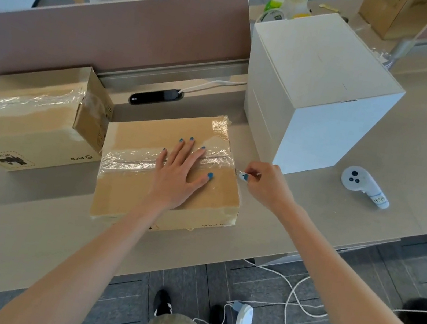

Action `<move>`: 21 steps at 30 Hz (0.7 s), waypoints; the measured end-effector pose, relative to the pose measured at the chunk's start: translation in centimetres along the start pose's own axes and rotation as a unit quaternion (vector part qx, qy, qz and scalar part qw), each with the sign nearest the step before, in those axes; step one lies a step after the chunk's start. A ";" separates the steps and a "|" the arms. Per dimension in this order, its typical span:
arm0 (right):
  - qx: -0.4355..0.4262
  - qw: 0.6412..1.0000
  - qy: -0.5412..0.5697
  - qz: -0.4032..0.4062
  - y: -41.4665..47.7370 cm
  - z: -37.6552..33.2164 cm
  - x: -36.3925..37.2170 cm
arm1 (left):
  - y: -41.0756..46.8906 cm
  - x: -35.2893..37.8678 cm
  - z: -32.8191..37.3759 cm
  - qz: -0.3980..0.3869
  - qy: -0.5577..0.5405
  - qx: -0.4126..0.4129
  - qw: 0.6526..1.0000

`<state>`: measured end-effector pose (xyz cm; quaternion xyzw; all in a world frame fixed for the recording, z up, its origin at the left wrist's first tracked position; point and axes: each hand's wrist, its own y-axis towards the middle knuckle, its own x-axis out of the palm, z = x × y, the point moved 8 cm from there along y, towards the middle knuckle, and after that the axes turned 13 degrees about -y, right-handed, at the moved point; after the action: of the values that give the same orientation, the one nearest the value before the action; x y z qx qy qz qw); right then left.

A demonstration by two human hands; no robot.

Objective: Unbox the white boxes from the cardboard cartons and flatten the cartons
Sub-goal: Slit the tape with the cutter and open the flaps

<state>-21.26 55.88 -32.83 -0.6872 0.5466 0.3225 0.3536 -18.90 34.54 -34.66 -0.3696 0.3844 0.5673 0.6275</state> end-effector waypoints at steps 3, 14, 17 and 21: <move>0.014 1.000 0.016 0.003 -1.0 0.0 0.1 | 0.0 -0.1 0.0 0.002 -0.001 0.008 1.000; 0.011 0.987 -0.120 0.110 -4.1 -2.0 -1.6 | 0.2 -1.7 -0.8 0.036 -0.078 0.060 0.994; -0.032 0.985 -0.107 0.133 -3.5 -4.4 -1.7 | -1.5 -3.6 -1.3 0.122 -0.126 0.032 0.984; -0.080 0.984 -0.103 0.120 -1.7 -7.3 -0.3 | -4.6 -6.2 -4.3 0.230 -0.127 -0.067 0.963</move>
<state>-19.24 50.18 -28.41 -0.6057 0.5580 0.4743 0.3112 -14.95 27.61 -30.78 -0.2372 0.3369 0.7632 0.4978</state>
